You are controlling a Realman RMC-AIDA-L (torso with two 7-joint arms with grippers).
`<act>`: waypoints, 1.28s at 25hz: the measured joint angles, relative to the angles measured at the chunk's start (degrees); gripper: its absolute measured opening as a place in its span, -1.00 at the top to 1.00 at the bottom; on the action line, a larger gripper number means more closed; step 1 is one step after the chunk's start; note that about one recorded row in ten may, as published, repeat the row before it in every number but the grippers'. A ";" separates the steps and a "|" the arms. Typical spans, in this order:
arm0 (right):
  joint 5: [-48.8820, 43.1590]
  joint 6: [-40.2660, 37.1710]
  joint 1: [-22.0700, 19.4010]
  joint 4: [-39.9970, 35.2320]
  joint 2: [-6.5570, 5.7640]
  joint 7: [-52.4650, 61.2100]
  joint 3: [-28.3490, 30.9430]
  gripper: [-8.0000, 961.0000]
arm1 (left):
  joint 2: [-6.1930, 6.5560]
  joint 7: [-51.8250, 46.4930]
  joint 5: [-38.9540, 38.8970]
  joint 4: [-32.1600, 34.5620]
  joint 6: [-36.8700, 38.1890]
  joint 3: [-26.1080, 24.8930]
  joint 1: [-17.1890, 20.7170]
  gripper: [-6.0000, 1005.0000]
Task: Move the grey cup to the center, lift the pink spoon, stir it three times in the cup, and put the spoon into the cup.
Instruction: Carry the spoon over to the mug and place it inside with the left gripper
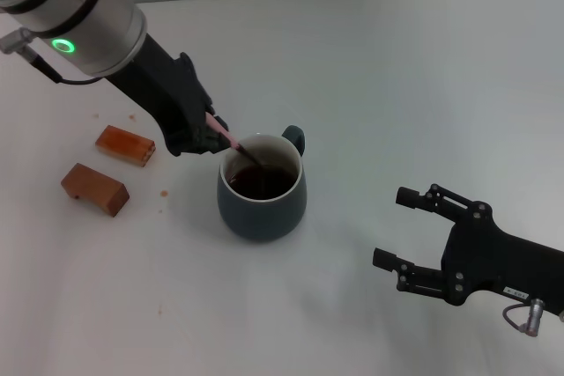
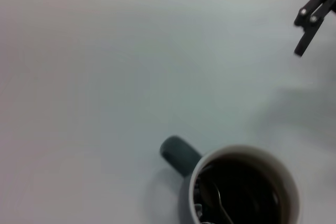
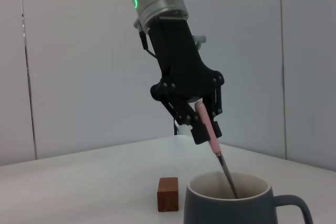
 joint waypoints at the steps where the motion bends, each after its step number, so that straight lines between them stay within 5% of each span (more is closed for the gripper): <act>1: 0.01 -0.01 -0.01 0.02 0.00 0.00 0.00 -0.75 | -0.08 -0.01 -0.88 -0.05 -0.04 0.23 -0.22 0.59; 11: 0.01 -0.07 -0.02 -0.13 0.00 0.01 0.00 -0.75 | 0.20 -0.39 -2.32 1.51 5.10 1.18 1.60 0.57; 32: -0.16 -0.25 0.37 -0.17 -0.19 0.00 -0.09 -0.75 | -0.22 -1.21 -4.63 2.25 2.51 4.69 1.35 0.53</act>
